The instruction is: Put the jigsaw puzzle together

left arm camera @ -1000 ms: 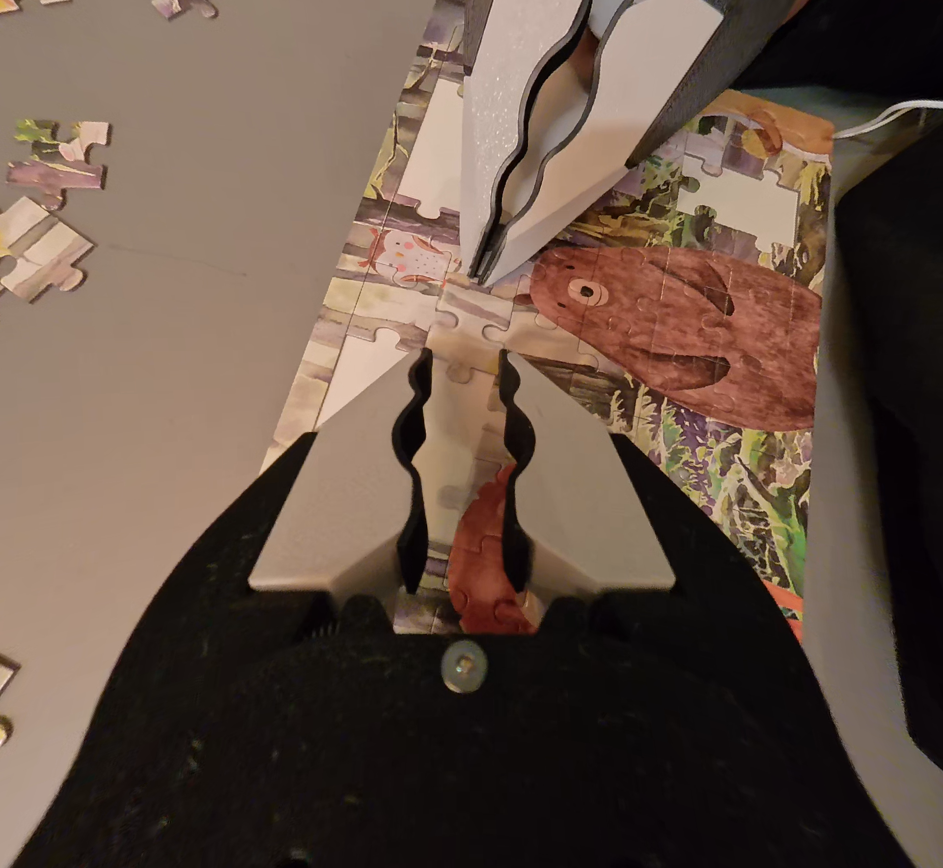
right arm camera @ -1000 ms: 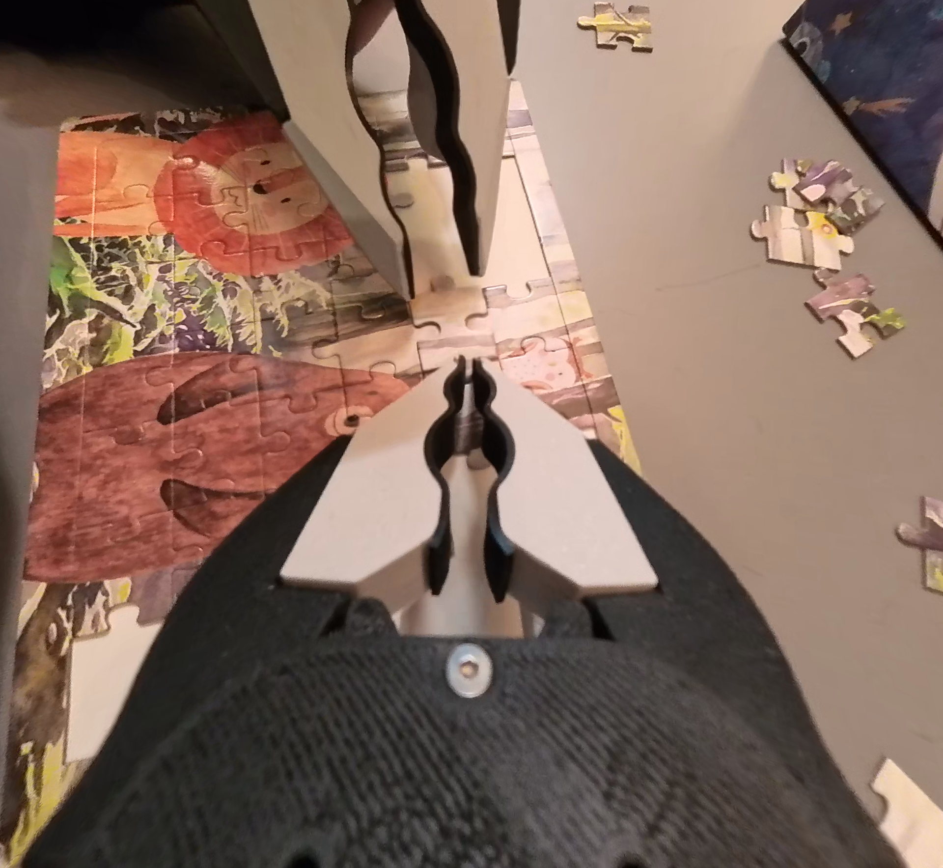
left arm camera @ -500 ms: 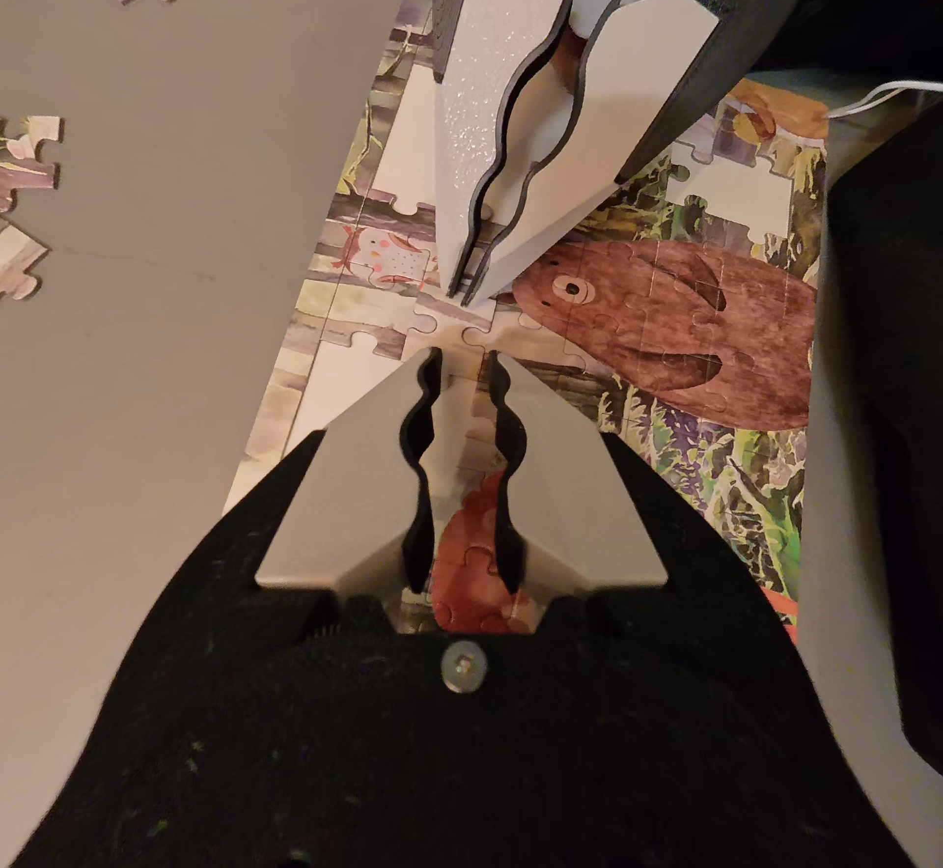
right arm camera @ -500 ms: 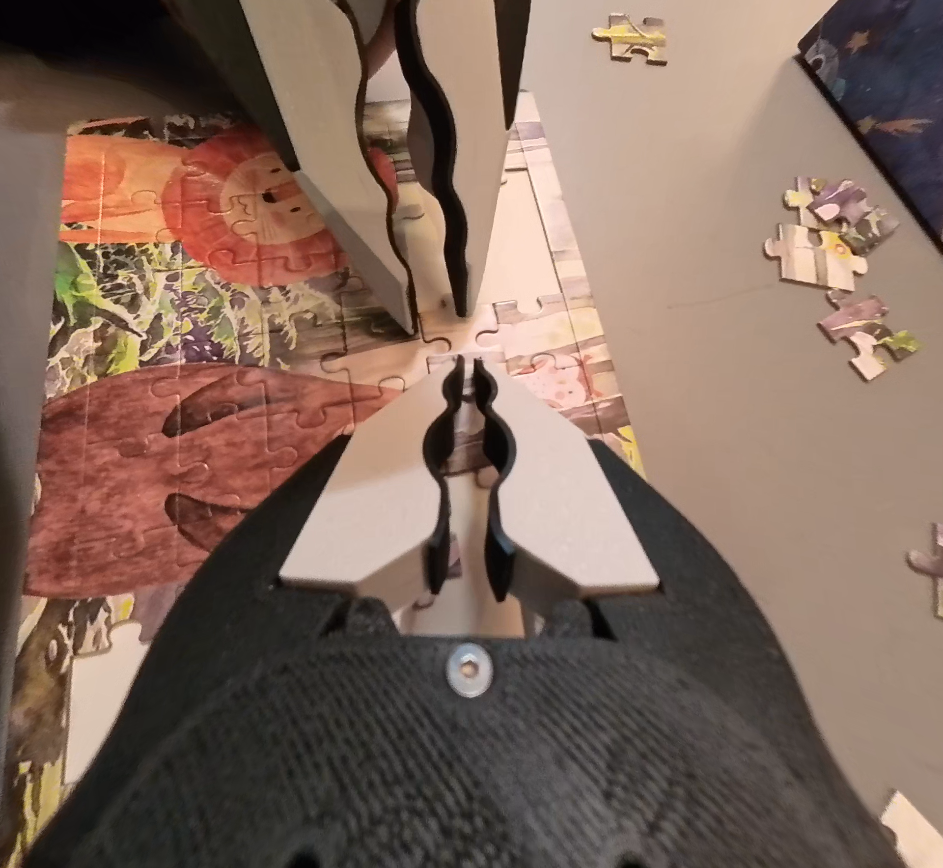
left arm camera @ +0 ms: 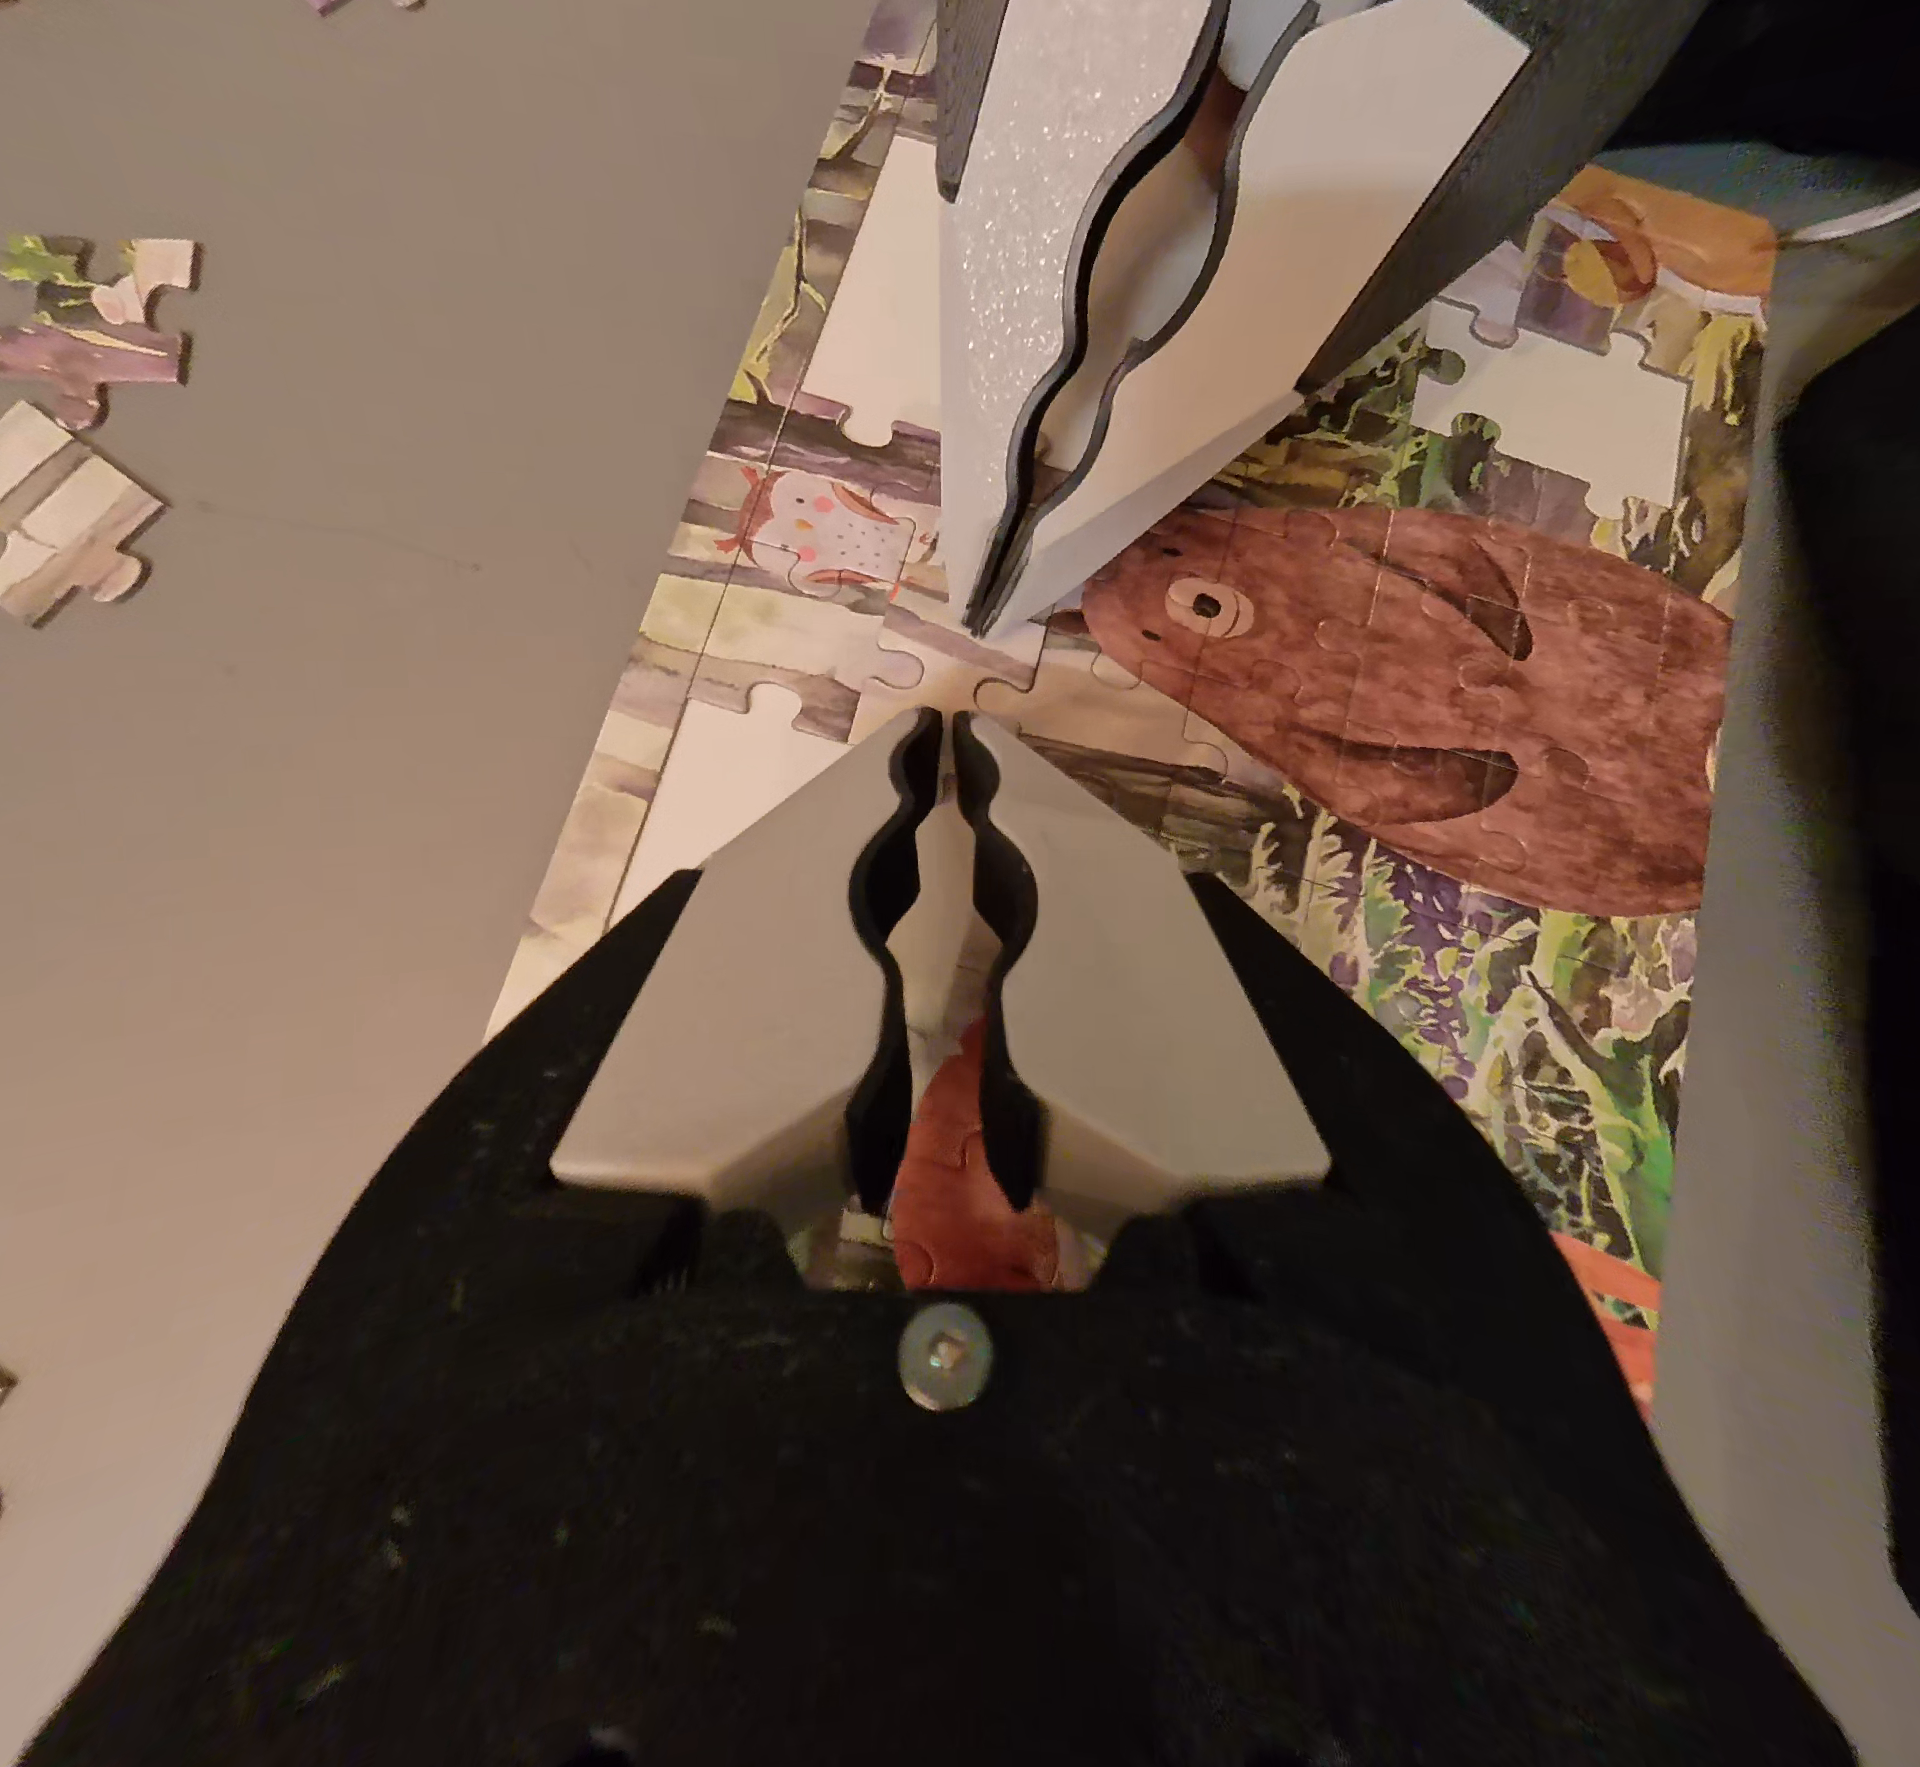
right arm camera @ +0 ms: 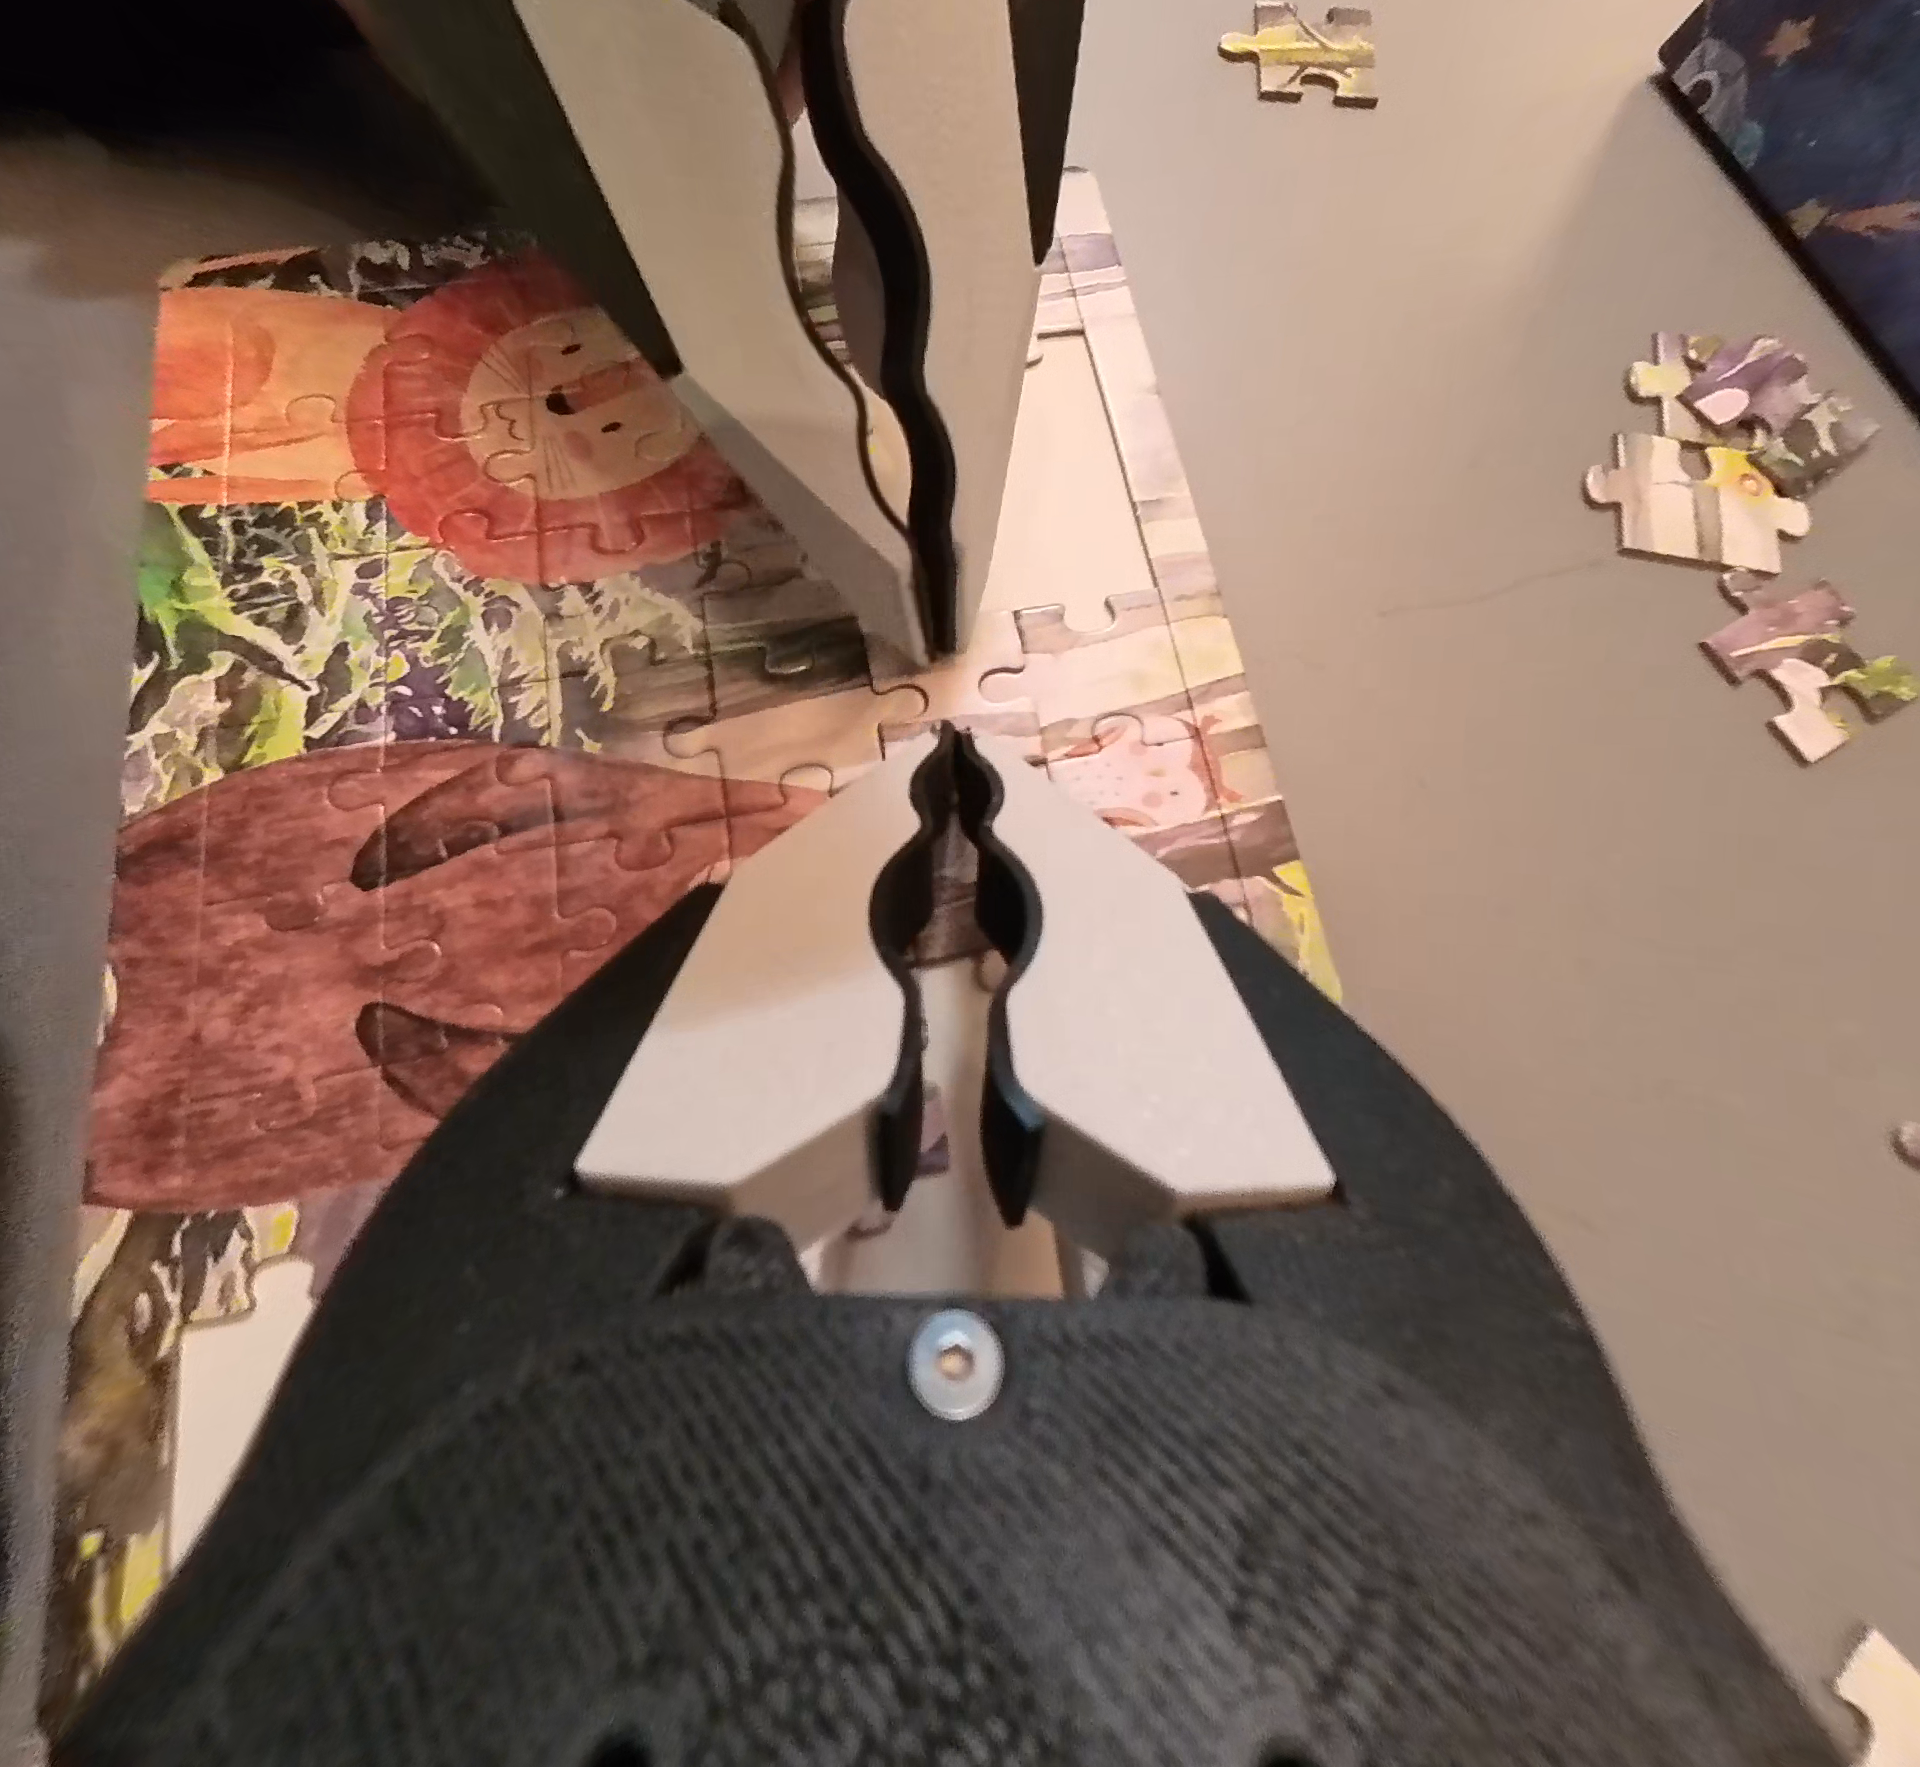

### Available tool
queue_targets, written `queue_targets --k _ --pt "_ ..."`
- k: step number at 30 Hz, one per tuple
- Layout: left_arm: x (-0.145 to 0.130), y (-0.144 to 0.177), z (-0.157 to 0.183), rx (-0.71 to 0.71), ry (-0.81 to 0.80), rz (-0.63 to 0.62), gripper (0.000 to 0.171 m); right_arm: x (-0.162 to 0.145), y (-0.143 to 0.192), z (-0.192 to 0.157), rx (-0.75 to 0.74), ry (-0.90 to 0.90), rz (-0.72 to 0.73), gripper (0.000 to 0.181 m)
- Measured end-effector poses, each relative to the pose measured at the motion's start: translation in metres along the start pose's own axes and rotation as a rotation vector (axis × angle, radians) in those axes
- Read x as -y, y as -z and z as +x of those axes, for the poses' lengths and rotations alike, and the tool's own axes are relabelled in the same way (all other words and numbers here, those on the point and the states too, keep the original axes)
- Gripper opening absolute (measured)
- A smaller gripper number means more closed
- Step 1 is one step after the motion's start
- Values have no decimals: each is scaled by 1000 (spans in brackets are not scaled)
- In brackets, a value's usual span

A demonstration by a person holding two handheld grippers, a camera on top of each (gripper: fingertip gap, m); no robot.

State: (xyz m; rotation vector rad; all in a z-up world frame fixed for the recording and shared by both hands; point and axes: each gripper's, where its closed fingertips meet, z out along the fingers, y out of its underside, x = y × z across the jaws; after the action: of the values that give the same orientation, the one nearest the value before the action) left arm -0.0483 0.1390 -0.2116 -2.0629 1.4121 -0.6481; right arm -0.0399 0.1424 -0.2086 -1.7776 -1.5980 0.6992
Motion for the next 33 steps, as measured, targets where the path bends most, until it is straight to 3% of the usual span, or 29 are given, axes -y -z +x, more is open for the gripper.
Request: queue_targets --k 5,9,11,14,16,18,19,22,25,33 --pt "4 6 -11 92 -39 -11 0 0 0 0 -8 -8 0 0" --pt "34 27 -37 164 -38 23 0 2 3 0 -52 32 19 0" --pt "46 32 -59 213 -130 -129 0 9 10 3 -76 40 77 0" --pt "67 60 -150 659 -516 -578 0 21 27 14 -123 24 167 0" --pt "113 86 -202 980 -813 -810 0 24 39 26 -178 13 209 0" --pt "155 87 -230 1111 -974 -928 0 22 50 38 -231 7 233 0" --pt "169 83 -239 1122 -974 -956 0 20 55 43 -254 2 239 0" --pt "200 69 -243 1093 -845 -924 0 17 65 53 -288 -22 257 0" --pt "227 62 -223 1107 -875 -842 0 22 72 53 -277 -43 302 0" --pt "241 73 -185 1144 -915 -756 0 30 68 39 -253 1 301 0"
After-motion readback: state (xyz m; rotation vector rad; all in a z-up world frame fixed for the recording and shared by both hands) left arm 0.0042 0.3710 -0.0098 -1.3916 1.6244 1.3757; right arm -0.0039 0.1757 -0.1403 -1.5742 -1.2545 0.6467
